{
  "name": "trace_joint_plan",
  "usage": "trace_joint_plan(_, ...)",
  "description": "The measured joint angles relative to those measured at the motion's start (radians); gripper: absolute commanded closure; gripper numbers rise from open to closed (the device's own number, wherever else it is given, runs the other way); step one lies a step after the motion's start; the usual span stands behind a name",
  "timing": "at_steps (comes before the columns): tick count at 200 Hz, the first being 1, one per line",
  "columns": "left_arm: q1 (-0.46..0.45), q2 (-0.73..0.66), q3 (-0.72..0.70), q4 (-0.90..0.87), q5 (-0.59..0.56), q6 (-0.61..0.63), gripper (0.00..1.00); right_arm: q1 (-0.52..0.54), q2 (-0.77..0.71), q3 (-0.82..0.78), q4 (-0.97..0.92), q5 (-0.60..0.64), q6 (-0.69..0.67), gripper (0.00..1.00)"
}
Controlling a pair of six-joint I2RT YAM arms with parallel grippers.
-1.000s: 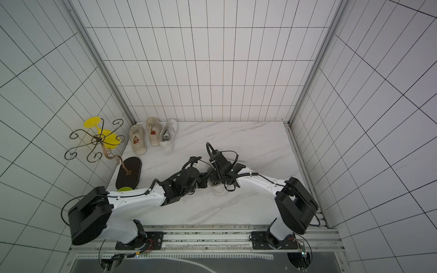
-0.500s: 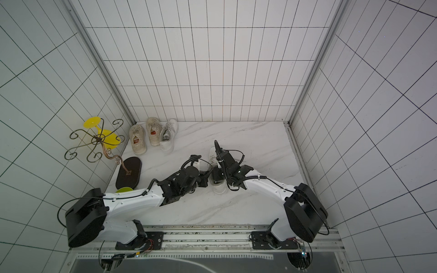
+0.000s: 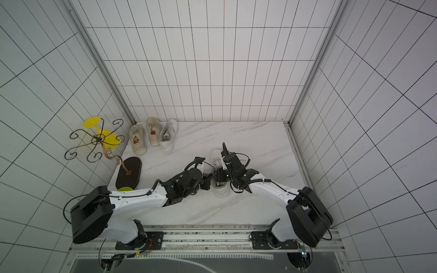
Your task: Remove the insole from the shoe
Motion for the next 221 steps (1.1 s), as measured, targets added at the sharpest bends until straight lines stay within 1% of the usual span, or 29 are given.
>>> trace_joint_plan(41, -0.001, 0.003, -0.002, 0.015, -0.005, 0.009, 1.00, -0.021, -0.018, -0.035, 0.074, -0.062, 0.042, 1.00)
trace_joint_plan(78, -0.001, 0.036, -0.002, 0.015, -0.008, 0.012, 1.00, -0.026, -0.027, -0.072, 0.135, -0.115, 0.075, 1.00)
trace_joint_plan(86, -0.001, 0.042, -0.002, 0.015, -0.007, 0.013, 0.98, -0.028, -0.035, -0.082, 0.145, -0.122, 0.083, 1.00)
trace_joint_plan(125, 0.000, 0.053, 0.009, 0.014, -0.003, 0.014, 0.79, -0.029, -0.083, -0.108, 0.172, -0.129, 0.098, 1.00)
trace_joint_plan(156, 0.002, 0.064, 0.009, 0.011, 0.008, 0.007, 0.68, -0.028, -0.087, -0.111, 0.192, -0.149, 0.099, 1.00)
trace_joint_plan(165, 0.004, 0.068, 0.009, 0.010, 0.012, 0.011, 0.66, -0.029, -0.083, -0.111, 0.193, -0.150, 0.099, 1.00)
trace_joint_plan(183, 0.009, 0.075, 0.009, 0.012, 0.019, 0.009, 0.66, -0.029, -0.077, -0.111, 0.199, -0.147, 0.099, 1.00)
trace_joint_plan(189, 0.010, 0.078, 0.010, 0.014, 0.021, 0.009, 0.67, -0.029, -0.076, -0.111, 0.199, -0.146, 0.099, 1.00)
trace_joint_plan(221, 0.020, 0.097, 0.017, 0.039, 0.055, 0.006, 0.89, -0.029, -0.064, -0.111, 0.203, -0.139, 0.084, 1.00)
